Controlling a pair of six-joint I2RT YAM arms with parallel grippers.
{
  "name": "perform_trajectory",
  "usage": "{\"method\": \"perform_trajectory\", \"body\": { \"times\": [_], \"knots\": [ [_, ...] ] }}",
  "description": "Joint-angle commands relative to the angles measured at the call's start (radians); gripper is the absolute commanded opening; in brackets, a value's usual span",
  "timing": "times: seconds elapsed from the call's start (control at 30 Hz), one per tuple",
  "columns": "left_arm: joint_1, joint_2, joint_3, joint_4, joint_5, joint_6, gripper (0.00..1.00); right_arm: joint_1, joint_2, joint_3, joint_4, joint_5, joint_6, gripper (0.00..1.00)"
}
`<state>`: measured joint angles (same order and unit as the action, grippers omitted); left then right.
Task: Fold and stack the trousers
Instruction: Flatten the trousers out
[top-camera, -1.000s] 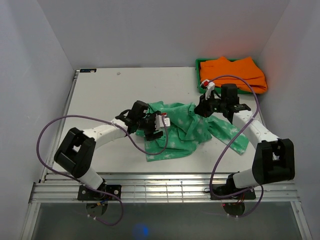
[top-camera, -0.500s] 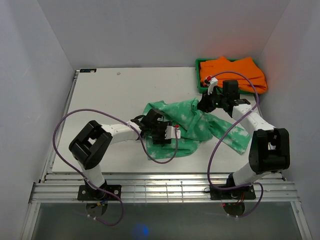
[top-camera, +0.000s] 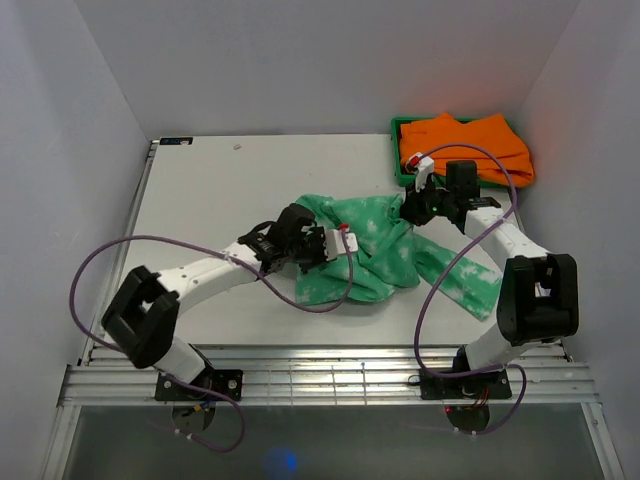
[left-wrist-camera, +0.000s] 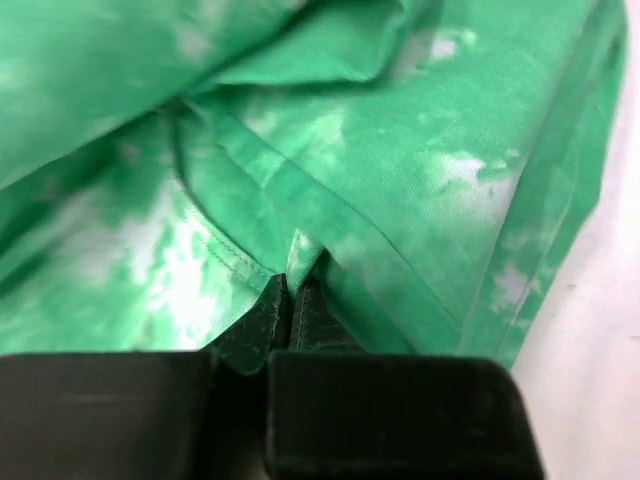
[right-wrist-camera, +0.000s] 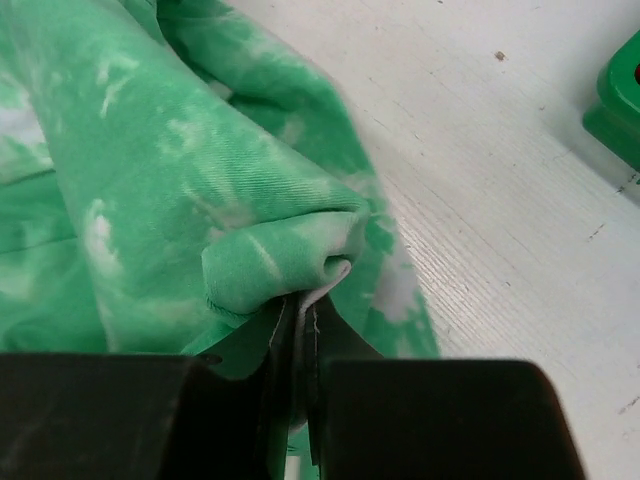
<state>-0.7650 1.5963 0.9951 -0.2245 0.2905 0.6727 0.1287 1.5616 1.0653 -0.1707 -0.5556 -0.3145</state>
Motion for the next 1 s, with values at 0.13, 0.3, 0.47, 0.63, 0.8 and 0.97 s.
{"method": "perform_trajectory", "body": {
  "times": [0.13,0.3,0.47,0.63,0.8,0.97],
  "knots": [
    [0.104,-0.415,-0.038,-0.091,-0.054,-0.343,0.0,-0.031,0.017,0.085,-0.003,0.08,-0.119,0.08],
    [0.193,-0.487,-0.009,-0.13,-0.097,-0.461,0.0,-0.032,0.028,0.105,0.017,0.117,-0.176,0.08],
    [0.243,-0.498,-0.016,-0.186,-0.105,-0.496,0.0,-0.031,0.058,0.148,0.056,0.157,-0.222,0.08],
    [0.242,-0.474,-0.059,-0.196,-0.028,-0.458,0.0,-0.018,0.114,0.335,-0.128,0.14,-0.189,0.5],
    [0.242,-0.369,-0.007,-0.197,0.021,-0.498,0.0,-0.018,-0.041,0.308,-0.248,-0.062,-0.21,0.85],
    [0.242,-0.25,0.056,-0.199,0.064,-0.558,0.0,0.092,-0.196,0.24,-0.354,-0.267,-0.189,0.95]
  ]
}}
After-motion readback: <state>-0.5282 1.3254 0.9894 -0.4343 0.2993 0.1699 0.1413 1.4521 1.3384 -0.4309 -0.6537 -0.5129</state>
